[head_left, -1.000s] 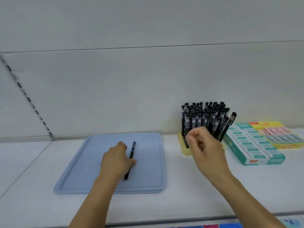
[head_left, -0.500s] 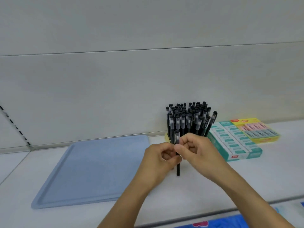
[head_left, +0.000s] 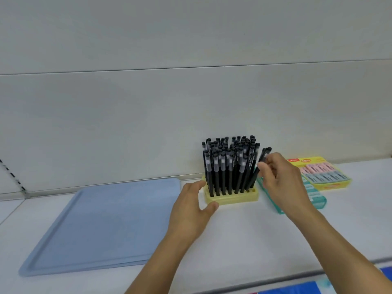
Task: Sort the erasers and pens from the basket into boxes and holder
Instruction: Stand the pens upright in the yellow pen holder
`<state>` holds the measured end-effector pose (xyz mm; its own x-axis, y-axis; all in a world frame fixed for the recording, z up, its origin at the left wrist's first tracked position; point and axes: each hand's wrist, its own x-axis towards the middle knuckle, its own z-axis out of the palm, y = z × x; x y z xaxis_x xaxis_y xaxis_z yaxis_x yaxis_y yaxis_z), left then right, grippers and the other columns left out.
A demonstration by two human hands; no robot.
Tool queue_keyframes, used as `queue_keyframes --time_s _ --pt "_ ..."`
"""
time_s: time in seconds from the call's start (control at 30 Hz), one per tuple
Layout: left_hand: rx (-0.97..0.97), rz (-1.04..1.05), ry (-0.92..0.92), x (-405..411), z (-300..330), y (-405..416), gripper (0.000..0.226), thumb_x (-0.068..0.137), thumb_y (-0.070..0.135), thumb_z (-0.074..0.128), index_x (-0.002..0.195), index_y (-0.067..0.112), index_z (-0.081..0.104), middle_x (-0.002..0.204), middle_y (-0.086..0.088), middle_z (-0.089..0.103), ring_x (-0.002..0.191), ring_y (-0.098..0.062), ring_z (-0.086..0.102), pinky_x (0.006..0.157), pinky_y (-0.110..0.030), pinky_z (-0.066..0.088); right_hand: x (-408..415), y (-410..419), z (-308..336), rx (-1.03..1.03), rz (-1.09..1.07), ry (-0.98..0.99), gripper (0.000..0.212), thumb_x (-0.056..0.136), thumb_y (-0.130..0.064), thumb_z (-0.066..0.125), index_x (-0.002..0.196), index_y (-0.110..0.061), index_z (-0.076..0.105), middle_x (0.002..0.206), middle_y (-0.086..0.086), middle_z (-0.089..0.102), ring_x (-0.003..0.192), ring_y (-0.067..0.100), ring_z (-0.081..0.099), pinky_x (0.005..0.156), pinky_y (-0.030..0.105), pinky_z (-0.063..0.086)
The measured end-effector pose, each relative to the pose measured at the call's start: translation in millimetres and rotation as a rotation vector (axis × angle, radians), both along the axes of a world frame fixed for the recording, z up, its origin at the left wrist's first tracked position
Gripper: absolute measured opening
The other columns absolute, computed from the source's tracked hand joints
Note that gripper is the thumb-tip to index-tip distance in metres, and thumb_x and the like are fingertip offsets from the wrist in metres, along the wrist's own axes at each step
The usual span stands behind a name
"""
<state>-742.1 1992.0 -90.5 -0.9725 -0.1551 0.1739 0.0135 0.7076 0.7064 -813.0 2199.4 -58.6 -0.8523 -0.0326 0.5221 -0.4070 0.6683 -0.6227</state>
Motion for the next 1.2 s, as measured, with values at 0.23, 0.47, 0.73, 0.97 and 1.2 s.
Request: queue_keyframes --time_s 0.23,0.47,0.73,0.97,1.2 --pt "0.035 0.009 -0.032 -7.2 -4.3 3.6 0.065 0.089 0.037 0.066 0.145 0.029 0.036 0.144 0.012 0.043 0.129 -0.006 0.043 0.1 -0.019 0.033 -10.4 -1.6 -6.8 0.105 0.035 -0.136 0.016 0.096 -0.024 0.056 0.081 -0.022 0.05 0.071 0.0 0.065 0.065 0.022 0.06 0.067 0.04 0.051" --pt "0.038 -0.044 -0.105 -24.8 -6.8 5.2 0.085 0.081 0.035 0.075 0.149 0.03 0.025 0.149 0.011 0.038 0.136 -0.007 0.037 0.102 -0.02 0.033 -3.2 4.0 -12.7 -0.028 0.013 -0.42 0.067 0.078 -0.037 0.078 0.13 -0.016 0.043 0.111 -0.006 0.054 0.102 0.016 0.057 0.082 0.032 0.044" --pt "0.078 0.009 -0.183 -47.3 -13.9 6.9 0.093 0.071 0.034 0.084 0.148 0.025 0.031 0.139 0.01 0.053 0.127 -0.01 0.05 0.104 -0.029 0.041 -4.5 6.0 -19.9 0.077 0.102 -0.574 0.075 0.083 -0.018 0.074 0.143 -0.015 0.028 0.124 0.006 0.058 0.104 0.019 0.056 0.093 0.034 0.047" --pt "-0.009 0.033 -0.146 -49.0 -12.1 4.5 0.072 0.08 0.031 0.077 0.141 0.025 0.039 0.133 0.011 0.056 0.125 -0.011 0.052 0.096 -0.023 0.041 -4.0 -2.4 -25.5 0.135 0.093 -0.489 0.066 0.087 -0.018 0.069 0.141 -0.018 0.031 0.117 0.003 0.059 0.102 0.019 0.057 0.092 0.033 0.047" --pt "-0.108 0.079 -0.102 -51.6 -12.4 16.3 0.059 0.079 0.036 0.076 0.131 0.033 0.048 0.126 0.012 0.062 0.116 -0.012 0.057 0.083 -0.023 0.042 -14.8 -0.8 -22.1 0.225 0.055 -0.437 0.048 0.091 -0.022 0.064 0.132 -0.013 0.042 0.105 0.006 0.064 0.096 0.023 0.061 0.082 0.034 0.049"
